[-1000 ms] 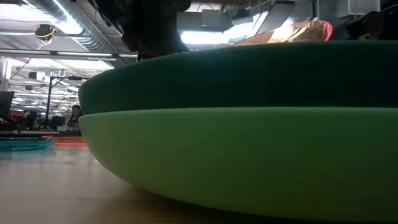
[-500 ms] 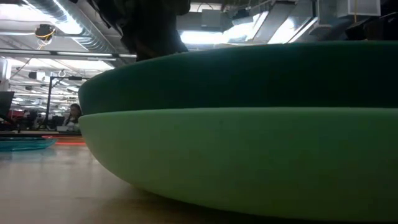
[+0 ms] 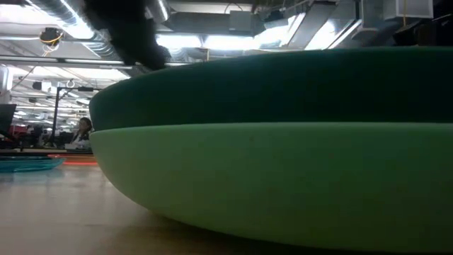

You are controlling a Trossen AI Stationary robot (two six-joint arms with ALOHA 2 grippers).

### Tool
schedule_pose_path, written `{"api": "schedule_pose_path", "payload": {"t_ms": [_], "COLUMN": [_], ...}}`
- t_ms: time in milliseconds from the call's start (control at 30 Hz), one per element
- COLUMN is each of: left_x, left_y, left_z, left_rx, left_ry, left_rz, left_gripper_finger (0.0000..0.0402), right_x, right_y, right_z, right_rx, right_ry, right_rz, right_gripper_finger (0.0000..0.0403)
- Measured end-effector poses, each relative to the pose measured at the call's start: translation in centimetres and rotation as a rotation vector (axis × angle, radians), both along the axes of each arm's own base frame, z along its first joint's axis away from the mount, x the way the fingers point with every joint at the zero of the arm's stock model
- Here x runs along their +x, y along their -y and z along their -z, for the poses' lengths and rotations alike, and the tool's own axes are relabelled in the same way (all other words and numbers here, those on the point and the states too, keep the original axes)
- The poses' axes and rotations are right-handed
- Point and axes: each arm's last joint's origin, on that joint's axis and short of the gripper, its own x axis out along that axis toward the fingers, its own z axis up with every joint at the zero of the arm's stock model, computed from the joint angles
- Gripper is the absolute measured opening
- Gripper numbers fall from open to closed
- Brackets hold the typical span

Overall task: Stack plastic plates
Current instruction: Stack the blue transparent plate on top of the bottom orange transparent plate

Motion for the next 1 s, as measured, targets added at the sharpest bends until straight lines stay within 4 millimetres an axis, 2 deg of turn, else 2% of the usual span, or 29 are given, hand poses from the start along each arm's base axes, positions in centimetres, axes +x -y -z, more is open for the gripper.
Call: {"api": "schedule_pose_path", "payload": {"t_ms": [400, 633, 800, 1000], "left_x": [-4.9, -6.8, -7.5, -8.1], "left_y": [1.0, -0.2, -1.1, -2.2], "left_z": [2.2, 3.1, 4.7, 5.9], "left_rx": [0.058, 0.052, -0.003, 0.007], "left_ry": [-0.374, -0.528, -0.629, -0.664], "left_rz": [-0.264, -0.494, -0.561, -0.616], "left_gripper_finger": [0.0088, 0.0088, 0.0088, 0.0088], "right_x": [0.0, 0.0, 0.0, 0.1], "right_y": [0.1, 0.1, 0.1, 0.2], "right_z": [0.0, 0.0, 0.0, -0.1], "right_rx": [-0.014, -0.015, -0.016, -0.041], "right_ry": [0.015, 0.016, 0.017, 0.045], "right_rz": [0.014, 0.015, 0.015, 0.041], "right_gripper_finger": [0.0143, 0.0143, 0.0143, 0.0143]}}
